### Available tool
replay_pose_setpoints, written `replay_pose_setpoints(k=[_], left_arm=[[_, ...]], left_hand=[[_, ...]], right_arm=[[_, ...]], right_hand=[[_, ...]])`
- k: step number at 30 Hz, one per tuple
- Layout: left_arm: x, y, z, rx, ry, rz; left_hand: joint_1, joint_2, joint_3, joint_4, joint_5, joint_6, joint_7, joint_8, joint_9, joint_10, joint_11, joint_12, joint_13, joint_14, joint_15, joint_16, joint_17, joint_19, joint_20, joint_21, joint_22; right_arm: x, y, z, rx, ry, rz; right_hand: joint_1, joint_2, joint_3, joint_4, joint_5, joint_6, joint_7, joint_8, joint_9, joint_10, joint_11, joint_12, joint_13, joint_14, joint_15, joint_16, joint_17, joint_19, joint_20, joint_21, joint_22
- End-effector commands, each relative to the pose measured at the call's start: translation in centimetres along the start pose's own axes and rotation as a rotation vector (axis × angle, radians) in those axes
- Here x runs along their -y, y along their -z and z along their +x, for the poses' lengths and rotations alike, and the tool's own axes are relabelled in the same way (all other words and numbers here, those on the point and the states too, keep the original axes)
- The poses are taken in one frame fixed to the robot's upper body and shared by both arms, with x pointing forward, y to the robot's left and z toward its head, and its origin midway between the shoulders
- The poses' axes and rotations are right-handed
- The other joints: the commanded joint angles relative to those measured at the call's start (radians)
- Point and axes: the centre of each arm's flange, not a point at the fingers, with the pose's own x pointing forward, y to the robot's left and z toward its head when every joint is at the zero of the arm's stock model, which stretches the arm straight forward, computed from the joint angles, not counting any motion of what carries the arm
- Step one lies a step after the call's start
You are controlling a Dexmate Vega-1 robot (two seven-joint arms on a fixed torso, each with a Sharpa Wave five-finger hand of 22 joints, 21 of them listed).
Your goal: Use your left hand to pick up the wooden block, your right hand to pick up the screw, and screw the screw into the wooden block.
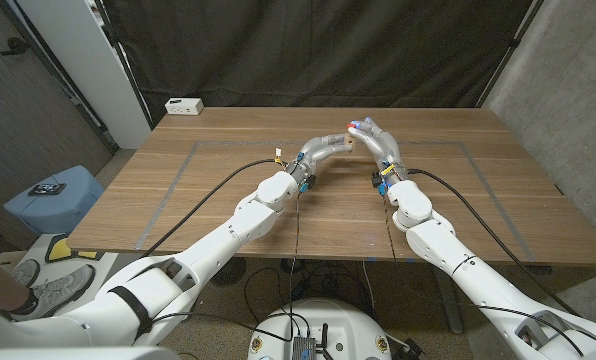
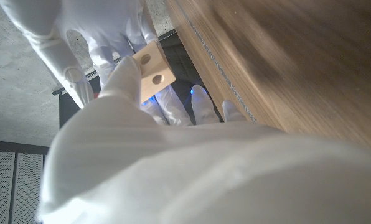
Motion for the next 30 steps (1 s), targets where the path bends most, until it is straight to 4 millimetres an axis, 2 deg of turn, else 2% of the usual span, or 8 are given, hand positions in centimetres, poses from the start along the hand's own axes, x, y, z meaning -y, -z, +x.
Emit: replay_pose_setpoints(k=[1,30], left_arm=[[-0.06,-0.06,-0.04,0.002,-0.001,0.0],[-0.1,-0.07,-0.22,0.005,0.002,-0.002]], left_hand=[[0.0,0.013,0.003,0.005,0.008,0.016,0.007,0.007,0.002,0.01,0.001,0.005,0.059,0.007,-0.081,-0.002,0.002,-0.001,0.006,0.008,0.005],[0.001,0.013,0.002,0.004,0.009,0.019,0.007,0.007,0.002,0.012,0.001,0.002,0.061,0.01,-0.081,-0.003,0.002,0.0,0.005,0.008,0.005]], right_arm=[[-0.14,0.15,0.03,-0.004,-0.003,-0.001],[-0.2,0.43,-0.24,-0.006,0.0,0.001]], right_hand=[[0.002,0.007,-0.002,-0.002,0.005,-0.004,-0.004,0.008,0.001,-0.004,-0.002,0.0,0.002,-0.006,-0.001,0.001,0.004,-0.006,-0.003,0.004,0.003],[0.003,0.009,-0.005,-0.003,0.006,-0.006,-0.005,0.011,-0.002,-0.005,-0.002,-0.001,0.002,-0.006,-0.001,0.0,0.004,-0.007,-0.003,0.005,0.003]])
